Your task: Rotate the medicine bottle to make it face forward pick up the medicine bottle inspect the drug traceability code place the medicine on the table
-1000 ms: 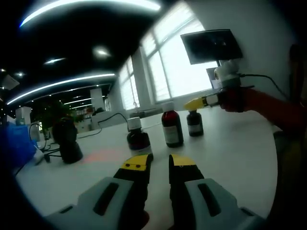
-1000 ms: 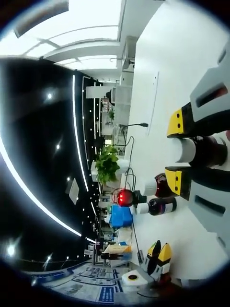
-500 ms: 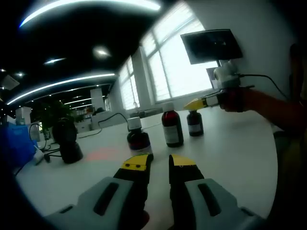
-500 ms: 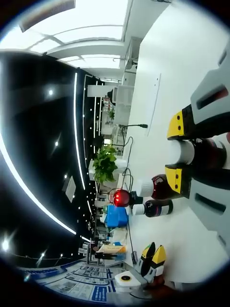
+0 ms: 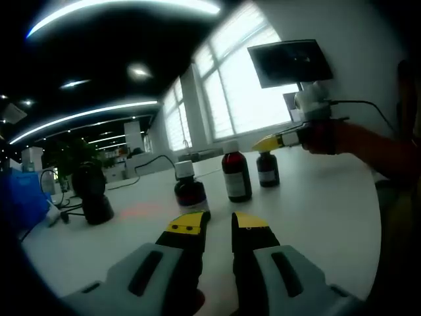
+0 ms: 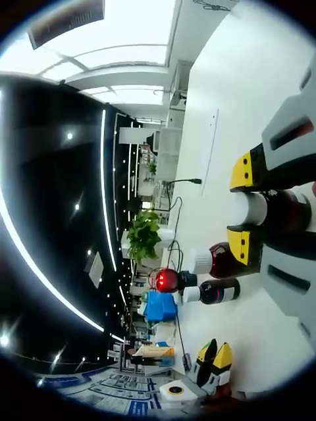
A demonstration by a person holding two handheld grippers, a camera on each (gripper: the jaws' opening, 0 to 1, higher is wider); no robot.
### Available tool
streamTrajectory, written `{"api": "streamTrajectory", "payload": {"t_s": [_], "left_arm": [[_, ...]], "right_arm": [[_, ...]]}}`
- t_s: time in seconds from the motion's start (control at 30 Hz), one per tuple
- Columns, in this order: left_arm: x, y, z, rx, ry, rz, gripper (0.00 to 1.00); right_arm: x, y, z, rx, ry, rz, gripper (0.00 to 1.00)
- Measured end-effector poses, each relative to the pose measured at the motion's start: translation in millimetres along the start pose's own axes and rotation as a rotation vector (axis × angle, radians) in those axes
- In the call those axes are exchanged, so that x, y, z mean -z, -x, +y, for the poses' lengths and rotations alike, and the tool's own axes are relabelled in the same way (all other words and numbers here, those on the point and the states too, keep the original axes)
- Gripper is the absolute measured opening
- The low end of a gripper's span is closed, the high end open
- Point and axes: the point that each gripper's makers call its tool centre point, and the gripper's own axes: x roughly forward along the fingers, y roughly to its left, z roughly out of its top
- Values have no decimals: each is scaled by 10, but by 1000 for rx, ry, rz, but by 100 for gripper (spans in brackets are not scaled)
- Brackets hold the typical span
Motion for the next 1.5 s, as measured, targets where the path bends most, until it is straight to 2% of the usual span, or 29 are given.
{"api": "streamTrajectory", "payload": {"t_s": [0.33,0.8,1.13,1.5], "left_arm": [[2,-6,3,2,2,-2,8],[8,-9,1,3,1,-1,8],[5,-9,-2,3,-1,-1,8],[3,-8,-2,0,-2,0,8]], "right_arm": [[15,-28,-68,90,-27,9,16],[14,-35,-141,225,-21,2,16],[12,-34,-182,276,-26,-10,16],[6,-63,-216,287,-21,-11,16]]}}
